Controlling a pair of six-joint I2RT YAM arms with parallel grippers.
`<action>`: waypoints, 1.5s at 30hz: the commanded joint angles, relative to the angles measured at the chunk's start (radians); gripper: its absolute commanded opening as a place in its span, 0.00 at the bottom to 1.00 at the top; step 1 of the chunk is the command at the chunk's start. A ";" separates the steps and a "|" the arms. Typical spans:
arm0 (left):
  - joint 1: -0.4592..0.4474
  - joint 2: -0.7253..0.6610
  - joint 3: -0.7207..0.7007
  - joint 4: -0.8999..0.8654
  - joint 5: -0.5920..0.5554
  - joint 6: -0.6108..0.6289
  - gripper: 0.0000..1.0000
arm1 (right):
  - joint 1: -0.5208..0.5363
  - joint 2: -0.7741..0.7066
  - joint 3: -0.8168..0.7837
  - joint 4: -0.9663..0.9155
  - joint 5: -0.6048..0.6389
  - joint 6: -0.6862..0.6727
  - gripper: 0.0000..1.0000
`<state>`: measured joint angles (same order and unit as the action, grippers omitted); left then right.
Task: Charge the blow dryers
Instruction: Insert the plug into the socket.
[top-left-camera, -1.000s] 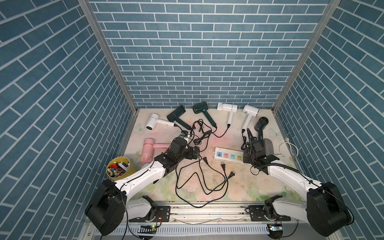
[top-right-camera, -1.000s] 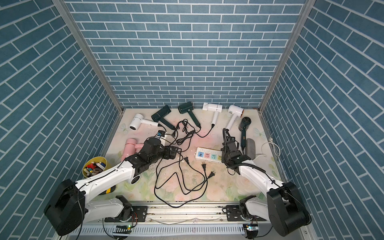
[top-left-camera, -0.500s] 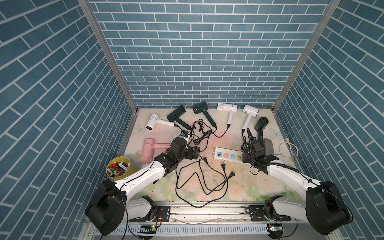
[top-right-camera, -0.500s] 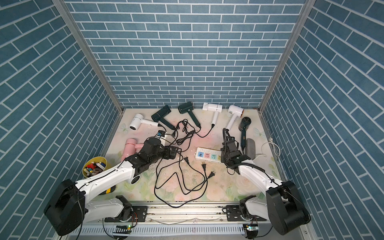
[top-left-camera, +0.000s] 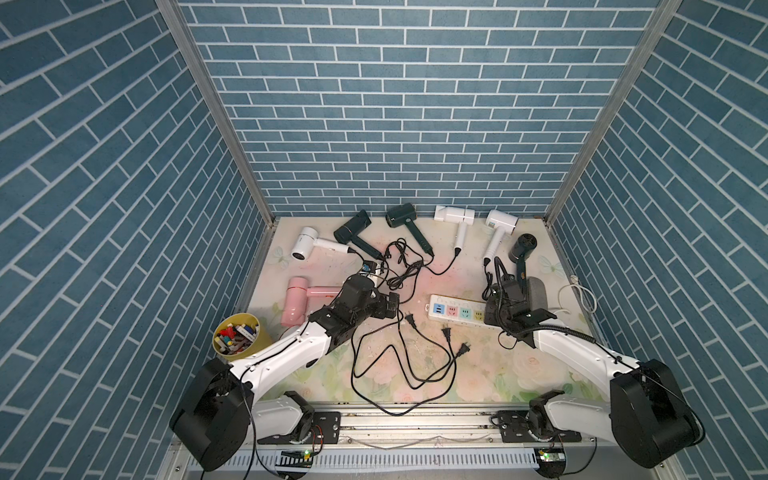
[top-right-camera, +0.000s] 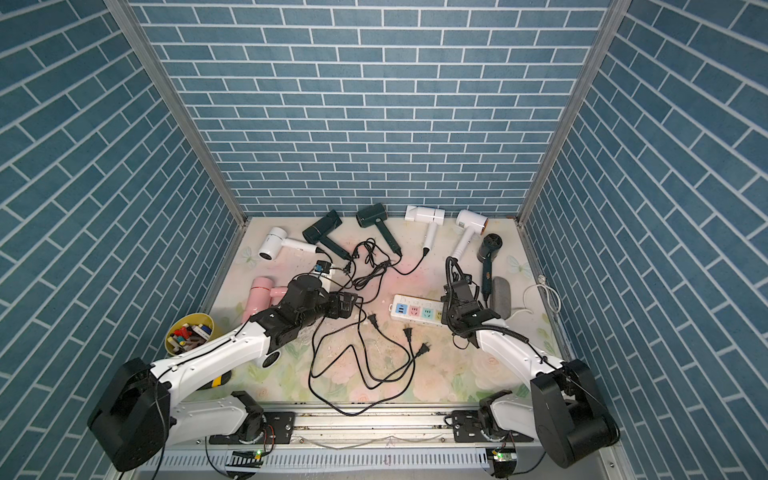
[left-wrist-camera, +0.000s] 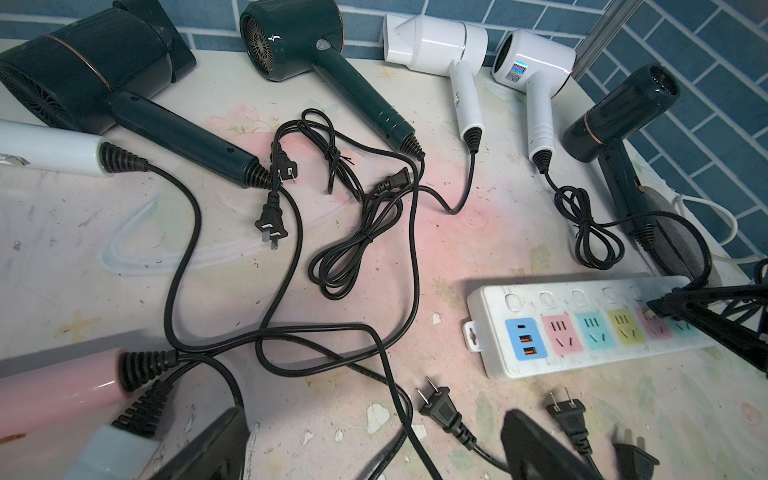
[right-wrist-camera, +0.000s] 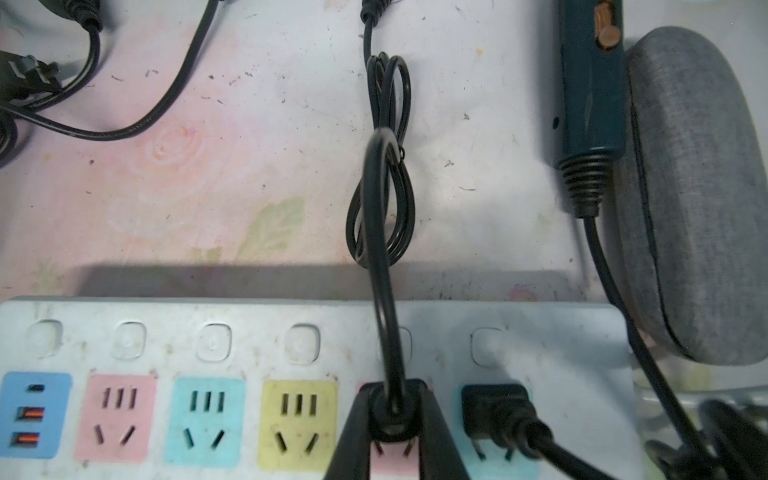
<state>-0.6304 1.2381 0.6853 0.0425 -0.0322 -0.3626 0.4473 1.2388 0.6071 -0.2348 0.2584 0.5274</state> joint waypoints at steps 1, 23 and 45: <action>0.002 -0.012 -0.013 0.014 0.005 0.005 0.99 | 0.040 0.056 0.005 -0.087 -0.044 0.052 0.00; 0.003 -0.017 -0.026 0.023 -0.011 0.010 0.99 | 0.120 0.133 -0.056 -0.142 -0.016 0.197 0.00; 0.003 -0.039 -0.027 0.026 0.018 -0.002 1.00 | 0.101 0.233 0.045 -0.147 -0.011 0.134 0.00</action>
<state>-0.6304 1.2308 0.6720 0.0509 -0.0280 -0.3630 0.5571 1.3857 0.6930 -0.3298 0.4023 0.6727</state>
